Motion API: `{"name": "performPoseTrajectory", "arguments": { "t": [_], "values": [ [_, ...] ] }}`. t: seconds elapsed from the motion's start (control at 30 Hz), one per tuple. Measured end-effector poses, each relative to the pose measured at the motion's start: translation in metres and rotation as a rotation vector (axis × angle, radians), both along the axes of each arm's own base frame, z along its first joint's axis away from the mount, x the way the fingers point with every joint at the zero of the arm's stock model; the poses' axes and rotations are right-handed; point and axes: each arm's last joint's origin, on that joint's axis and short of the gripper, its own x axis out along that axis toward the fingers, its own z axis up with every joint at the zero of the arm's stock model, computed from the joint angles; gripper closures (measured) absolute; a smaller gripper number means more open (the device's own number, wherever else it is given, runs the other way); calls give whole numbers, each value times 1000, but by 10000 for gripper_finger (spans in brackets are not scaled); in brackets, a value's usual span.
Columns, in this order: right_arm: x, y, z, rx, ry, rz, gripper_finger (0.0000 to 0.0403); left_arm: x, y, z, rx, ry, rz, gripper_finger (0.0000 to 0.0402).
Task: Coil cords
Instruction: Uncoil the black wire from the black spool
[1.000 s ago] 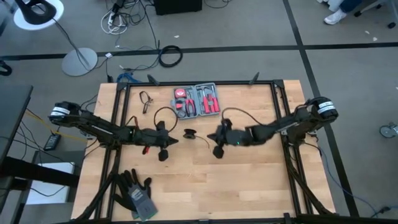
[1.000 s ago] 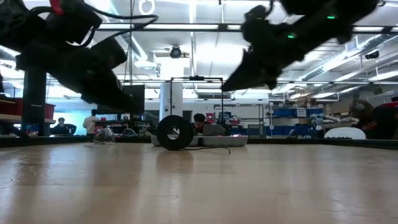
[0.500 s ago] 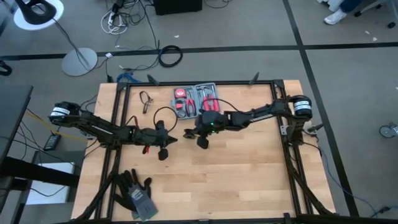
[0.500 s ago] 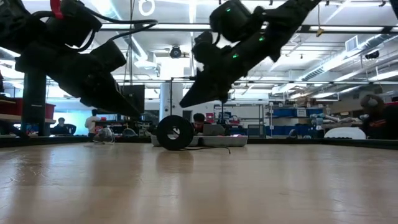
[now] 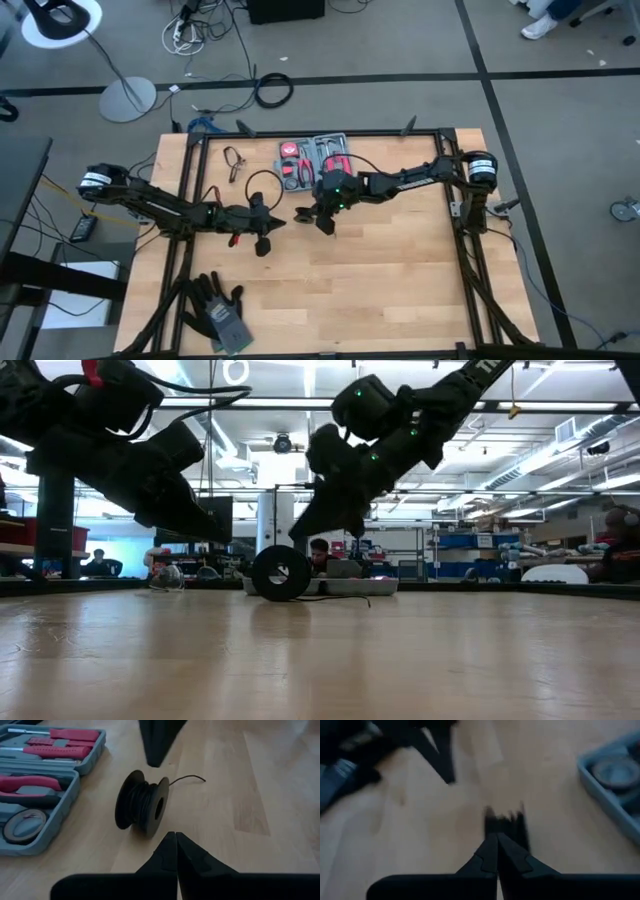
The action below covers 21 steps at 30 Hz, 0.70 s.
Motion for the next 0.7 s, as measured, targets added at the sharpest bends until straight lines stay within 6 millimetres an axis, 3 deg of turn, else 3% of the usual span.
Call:
{"name": "performPoseTrajectory", "arguments": {
  "t": [0.23, 0.37, 0.47, 0.7],
  "values": [
    [-1, -4, -13, -14, 57, -21, 403, 1, 0, 1, 1, -13, -2, 401],
    [-3, -5, -14, -237, 121, -239, 403, 1, 0, 1, 5, -12, -4, 401],
    [-5, 3, -6, -360, 117, -262, 403, 1, 0, 1, 4, -13, -3, 401],
    [-5, 17, 8, -367, 71, -210, 403, 1, 0, 1, 3, -13, -3, 401]
  ]
}}
